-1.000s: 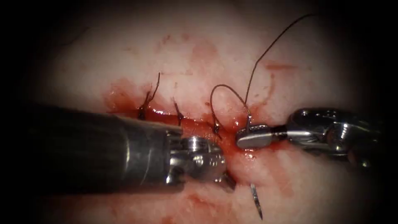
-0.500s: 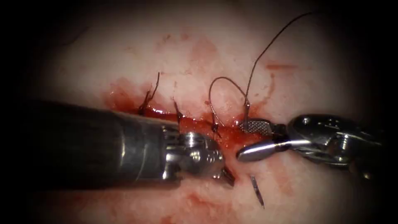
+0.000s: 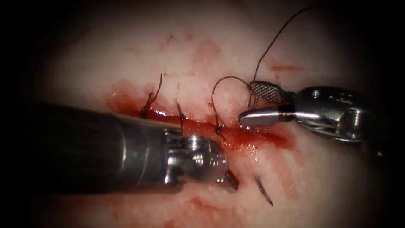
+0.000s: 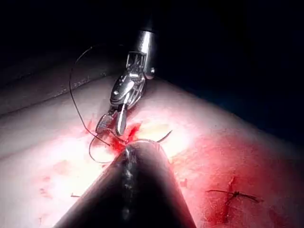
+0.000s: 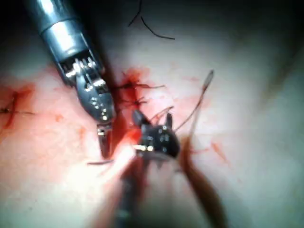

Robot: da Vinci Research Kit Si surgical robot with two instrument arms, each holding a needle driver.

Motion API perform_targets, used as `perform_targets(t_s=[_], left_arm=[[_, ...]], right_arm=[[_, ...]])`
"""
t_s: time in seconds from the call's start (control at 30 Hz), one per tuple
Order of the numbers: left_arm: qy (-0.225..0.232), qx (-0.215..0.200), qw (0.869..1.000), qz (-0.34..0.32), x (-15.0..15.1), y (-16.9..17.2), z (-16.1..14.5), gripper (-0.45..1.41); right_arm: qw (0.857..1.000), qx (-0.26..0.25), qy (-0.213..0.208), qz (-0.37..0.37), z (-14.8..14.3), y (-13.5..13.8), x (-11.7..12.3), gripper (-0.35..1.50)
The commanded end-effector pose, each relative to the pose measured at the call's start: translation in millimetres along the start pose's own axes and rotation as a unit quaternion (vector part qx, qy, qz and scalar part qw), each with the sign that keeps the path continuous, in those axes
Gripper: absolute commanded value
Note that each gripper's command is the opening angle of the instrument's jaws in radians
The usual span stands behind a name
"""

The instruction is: Wound Closure

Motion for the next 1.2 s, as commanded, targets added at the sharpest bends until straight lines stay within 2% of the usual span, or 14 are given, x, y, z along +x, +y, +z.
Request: perform_targets(t_s=[0.03,0.07,0.17,0.5,0.8,0.97,1.03,1.1,1.17,1.2], left_arm=[[0.000,0.000,1.000,0.000,0.2,-0.2,0.7,-0.45],[0.000,0.000,1.000,0.000,0.2,-0.2,0.7,-0.45],[0.000,0.000,1.000,0.000,0.2,-0.1,0.7,-0.45],[0.000,0.000,1.000,0.000,0.4,0.2,0.7,-0.45],[0.000,0.000,1.000,0.000,0.3,0.2,0.6,-0.45],[0.002,0.003,1.000,0.000,0.4,0.1,0.4,-0.43],[0.010,0.008,1.000,0.014,0.5,0.0,0.0,-0.27],[0.036,0.011,0.998,0.049,0.7,-0.2,-0.6,-0.08],[0.070,0.014,0.994,0.077,0.8,-0.3,-1.3,0.09],[0.085,0.018,0.993,0.086,0.8,-0.3,-1.5,0.15]], right_arm=[[1.000,0.022,-0.006,-0.001,0.9,0.1,-0.3,-0.03],[1.000,0.025,-0.006,-0.002,0.9,0.1,-0.4,-0.35],[0.999,0.038,-0.014,-0.007,1.1,0.0,-1.1,-0.35],[0.995,0.054,-0.079,-0.006,1.6,-0.5,-3.9,-0.35],[0.991,0.054,-0.123,0.007,0.0,-1.4,-4.9,-0.35],[0.990,0.059,-0.127,0.011,-0.5,-1.8,-4.7,-0.35],[0.993,0.053,-0.108,0.014,-0.5,-1.5,-4.4,-0.35],[0.996,0.045,-0.078,0.019,-0.9,-0.9,-3.8,0.32],[0.997,0.043,-0.056,0.014,-1.7,-0.3,-3.1,0.68],[0.998,0.039,-0.049,0.011,-2.1,-0.1,-2.8,0.74]])
